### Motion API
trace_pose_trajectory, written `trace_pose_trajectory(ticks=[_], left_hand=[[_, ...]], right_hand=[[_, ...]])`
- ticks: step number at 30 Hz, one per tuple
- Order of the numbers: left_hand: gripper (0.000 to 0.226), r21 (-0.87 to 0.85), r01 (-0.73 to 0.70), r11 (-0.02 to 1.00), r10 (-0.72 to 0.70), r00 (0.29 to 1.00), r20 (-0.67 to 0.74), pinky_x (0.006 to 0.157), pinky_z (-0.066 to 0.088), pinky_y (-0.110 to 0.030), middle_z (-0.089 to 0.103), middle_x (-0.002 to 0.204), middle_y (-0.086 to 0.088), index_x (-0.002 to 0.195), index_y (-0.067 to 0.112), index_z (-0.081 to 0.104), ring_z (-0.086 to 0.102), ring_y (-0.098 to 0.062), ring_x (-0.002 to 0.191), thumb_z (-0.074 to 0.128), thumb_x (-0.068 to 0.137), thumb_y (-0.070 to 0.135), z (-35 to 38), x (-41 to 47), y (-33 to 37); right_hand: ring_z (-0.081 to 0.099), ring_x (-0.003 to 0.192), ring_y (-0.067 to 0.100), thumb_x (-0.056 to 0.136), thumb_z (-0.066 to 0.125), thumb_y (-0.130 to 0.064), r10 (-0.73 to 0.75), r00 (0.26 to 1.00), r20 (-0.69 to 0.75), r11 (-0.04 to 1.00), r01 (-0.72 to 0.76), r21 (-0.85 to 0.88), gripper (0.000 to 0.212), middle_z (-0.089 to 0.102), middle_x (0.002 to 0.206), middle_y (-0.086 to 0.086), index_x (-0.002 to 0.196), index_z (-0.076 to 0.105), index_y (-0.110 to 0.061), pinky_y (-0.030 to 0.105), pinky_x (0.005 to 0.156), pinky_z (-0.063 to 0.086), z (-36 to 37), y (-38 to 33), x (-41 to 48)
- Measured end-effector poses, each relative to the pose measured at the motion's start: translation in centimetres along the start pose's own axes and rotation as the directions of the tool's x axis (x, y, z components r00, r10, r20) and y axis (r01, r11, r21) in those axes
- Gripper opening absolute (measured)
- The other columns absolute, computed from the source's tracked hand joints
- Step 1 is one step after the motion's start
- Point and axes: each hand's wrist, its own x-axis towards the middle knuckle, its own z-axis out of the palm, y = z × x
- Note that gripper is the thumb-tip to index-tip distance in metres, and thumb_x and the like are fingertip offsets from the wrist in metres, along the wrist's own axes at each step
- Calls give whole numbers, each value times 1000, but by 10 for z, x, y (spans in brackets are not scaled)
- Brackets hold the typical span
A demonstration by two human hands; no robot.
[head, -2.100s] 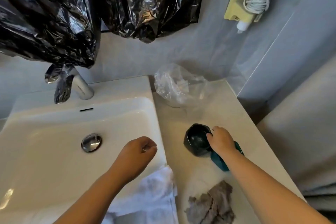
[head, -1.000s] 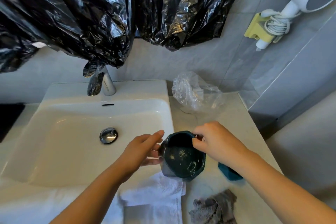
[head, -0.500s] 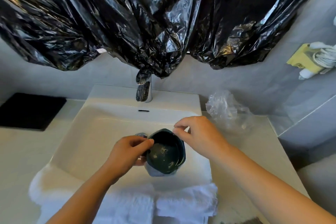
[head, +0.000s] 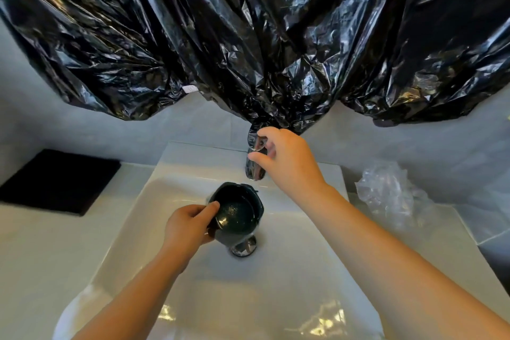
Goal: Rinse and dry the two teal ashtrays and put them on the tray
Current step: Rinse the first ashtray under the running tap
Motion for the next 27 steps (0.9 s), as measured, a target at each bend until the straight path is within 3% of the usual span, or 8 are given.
trace_pose_trajectory(ticks=[5, 12, 17, 20, 21, 24, 27], left_hand=[[19, -11, -19, 1000, 19, 999, 34, 72, 61, -38, 72, 85, -14, 80, 14, 72, 69, -28, 84, 64, 90, 28, 4, 15, 1], [21, -41, 36, 998, -31, 991, 129, 62, 59, -27, 72, 82, -12, 83, 10, 72, 71, -22, 76, 63, 91, 27, 14, 14, -1], [25, -7, 63, 998, -61, 980, 187, 59, 58, -27, 71, 81, -15, 83, 8, 73, 70, -24, 77, 62, 92, 28, 19, 4, -12], [26, 21, 63, 998, -66, 972, 225, 58, 58, -25, 71, 78, -12, 84, 7, 73, 70, -23, 76, 61, 92, 28, 16, -3, -20], [26, 21, 69, 997, -72, 969, 235, 59, 58, -25, 71, 77, -11, 85, 7, 73, 70, -23, 77, 61, 92, 28, 14, -4, -23], [25, 6, 86, 996, -85, 969, 230, 60, 58, -25, 73, 81, -11, 87, 8, 73, 70, -24, 81, 61, 92, 29, 7, -3, -28], [21, -53, 74, 996, -63, 981, 185, 60, 58, -25, 72, 84, -14, 88, 8, 73, 70, -25, 82, 62, 91, 26, 3, 8, -26]], right_hand=[[57, 77, 16, 84, 73, -23, 6, 996, -94, 997, 1, 74, 17, 56, 87, -3, 99, 72, -15, 38, 78, 52, 9, 9, 6], [63, 76, 27, 84, 73, -26, 55, 986, -157, 990, -34, 135, 18, 70, 79, 11, 84, 75, -8, 42, 75, 52, -5, 1, 34], [63, 74, 24, 85, 73, -25, 64, 984, -166, 987, -37, 157, 18, 70, 75, 9, 88, 74, -7, 42, 74, 53, -3, 0, 31], [60, 72, 16, 86, 71, -27, 61, 983, -172, 986, -32, 165, 12, 67, 75, 1, 82, 70, -15, 38, 72, 54, 1, 2, 28], [61, 74, 15, 87, 70, -27, 66, 984, -164, 982, -35, 184, 9, 67, 79, 0, 89, 70, -19, 36, 73, 54, 3, 3, 25], [61, 82, 9, 90, 67, -35, 138, 983, -121, 973, -112, 202, 40, 67, 92, -4, 127, 61, -22, 20, 74, 50, 8, 11, 0], [60, 82, 2, 90, 64, -39, 228, 969, -98, 957, -204, 209, 42, 66, 94, -9, 130, 59, -24, 11, 69, 45, 17, 28, -31]])
